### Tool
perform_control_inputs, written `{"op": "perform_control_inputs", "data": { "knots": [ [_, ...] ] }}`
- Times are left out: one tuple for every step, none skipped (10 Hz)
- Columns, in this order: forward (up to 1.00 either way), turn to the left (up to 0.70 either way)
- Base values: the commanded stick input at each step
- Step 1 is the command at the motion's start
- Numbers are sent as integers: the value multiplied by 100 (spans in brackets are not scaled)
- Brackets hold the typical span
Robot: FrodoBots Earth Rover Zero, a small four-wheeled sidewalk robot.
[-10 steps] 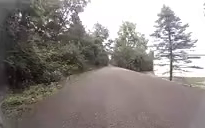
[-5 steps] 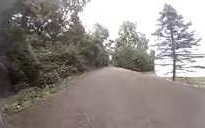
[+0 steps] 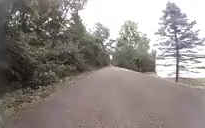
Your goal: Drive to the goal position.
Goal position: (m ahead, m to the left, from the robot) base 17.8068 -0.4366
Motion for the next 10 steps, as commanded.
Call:
{"op": "perform_control_inputs", "data": {
  "knots": [
    [70,0],
    [70,0],
    [70,0],
    [70,0],
    [70,0],
    [70,0],
    [70,0],
    [70,0],
    [70,0],
    [70,0]
  ]
}}
